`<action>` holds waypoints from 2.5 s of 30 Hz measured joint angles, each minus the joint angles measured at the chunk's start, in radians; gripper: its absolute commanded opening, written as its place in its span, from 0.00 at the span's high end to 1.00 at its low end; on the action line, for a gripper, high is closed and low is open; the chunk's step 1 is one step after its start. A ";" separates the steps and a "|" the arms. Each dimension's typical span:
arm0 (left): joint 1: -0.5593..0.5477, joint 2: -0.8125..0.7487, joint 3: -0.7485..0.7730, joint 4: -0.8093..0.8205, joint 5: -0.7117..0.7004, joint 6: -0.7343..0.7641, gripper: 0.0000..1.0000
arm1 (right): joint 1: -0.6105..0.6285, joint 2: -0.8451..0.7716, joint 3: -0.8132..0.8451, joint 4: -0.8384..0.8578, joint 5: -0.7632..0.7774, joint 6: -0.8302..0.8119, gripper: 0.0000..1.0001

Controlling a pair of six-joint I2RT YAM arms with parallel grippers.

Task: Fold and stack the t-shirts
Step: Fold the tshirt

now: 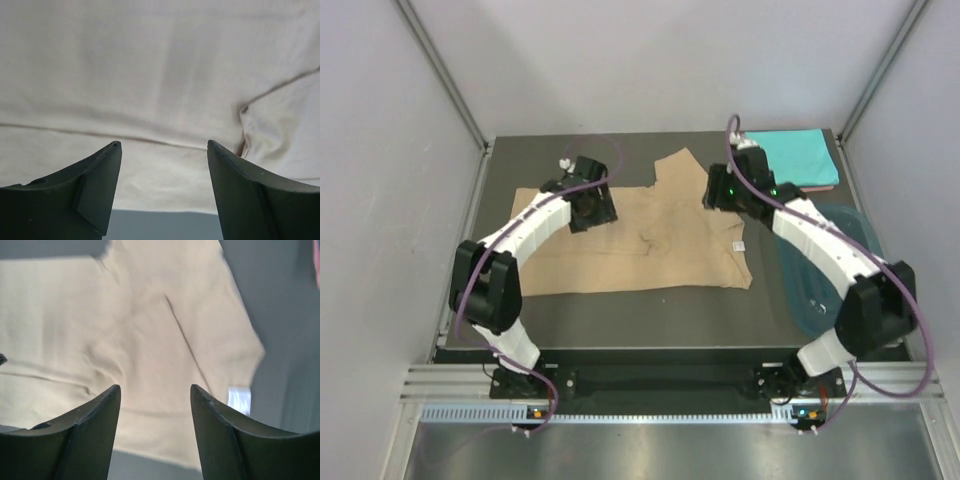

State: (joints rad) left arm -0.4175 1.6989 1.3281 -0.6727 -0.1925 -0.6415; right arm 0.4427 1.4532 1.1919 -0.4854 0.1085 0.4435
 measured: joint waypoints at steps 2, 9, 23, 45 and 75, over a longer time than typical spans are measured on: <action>0.075 0.000 0.014 0.034 0.029 0.024 0.26 | -0.022 0.109 0.132 0.064 -0.074 -0.066 0.43; 0.312 0.013 0.057 0.100 0.060 0.041 0.28 | -0.122 0.457 0.410 0.176 -0.292 -0.193 0.43; 0.490 0.302 0.201 0.238 0.091 0.066 0.30 | -0.194 0.932 0.840 0.355 -0.431 -0.170 0.44; 0.612 0.557 0.462 0.262 0.074 0.176 0.32 | -0.291 1.290 1.118 0.595 -0.610 0.190 0.53; 0.621 0.646 0.585 0.217 0.048 0.299 0.70 | -0.279 1.340 1.147 0.573 -0.649 0.249 0.95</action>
State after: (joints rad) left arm 0.2035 2.3451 1.9133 -0.4553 -0.1440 -0.3428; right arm 0.1638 2.7930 2.3386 0.0879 -0.5407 0.6922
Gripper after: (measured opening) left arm 0.396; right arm 0.099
